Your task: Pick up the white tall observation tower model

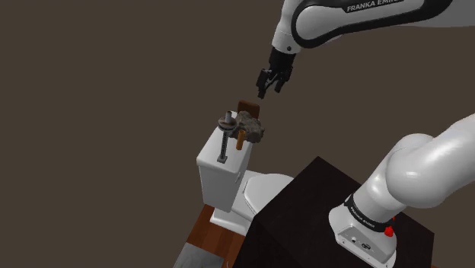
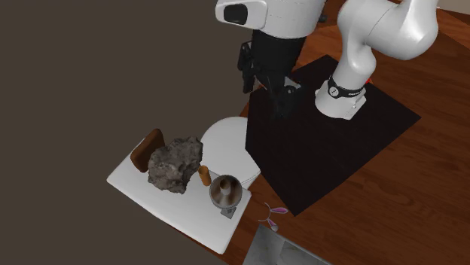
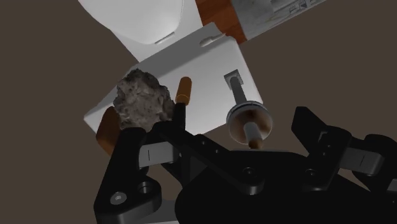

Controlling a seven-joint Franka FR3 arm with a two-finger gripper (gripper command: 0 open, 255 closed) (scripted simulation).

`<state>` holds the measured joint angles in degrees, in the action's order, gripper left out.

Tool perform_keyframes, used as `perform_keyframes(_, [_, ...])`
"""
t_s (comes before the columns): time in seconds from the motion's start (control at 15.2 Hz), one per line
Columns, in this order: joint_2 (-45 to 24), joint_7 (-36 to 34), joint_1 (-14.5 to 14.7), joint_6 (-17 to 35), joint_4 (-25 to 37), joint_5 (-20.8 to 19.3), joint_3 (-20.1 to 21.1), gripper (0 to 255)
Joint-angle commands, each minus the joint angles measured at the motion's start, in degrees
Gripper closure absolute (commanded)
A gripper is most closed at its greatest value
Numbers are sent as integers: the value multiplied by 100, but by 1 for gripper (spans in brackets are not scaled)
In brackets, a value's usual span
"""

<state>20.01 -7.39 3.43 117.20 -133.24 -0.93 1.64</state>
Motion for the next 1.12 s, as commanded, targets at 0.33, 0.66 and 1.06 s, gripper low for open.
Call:
perform_keyframes(0.33, [-1411,-239,91,783,395,42,149,0])
perform_keyframes(0.66, [-2482,-407,165,1198,882,26,226,0])
perform_keyframes(1.06, [-3257,-509,219,1583,1175,-8,254,0])
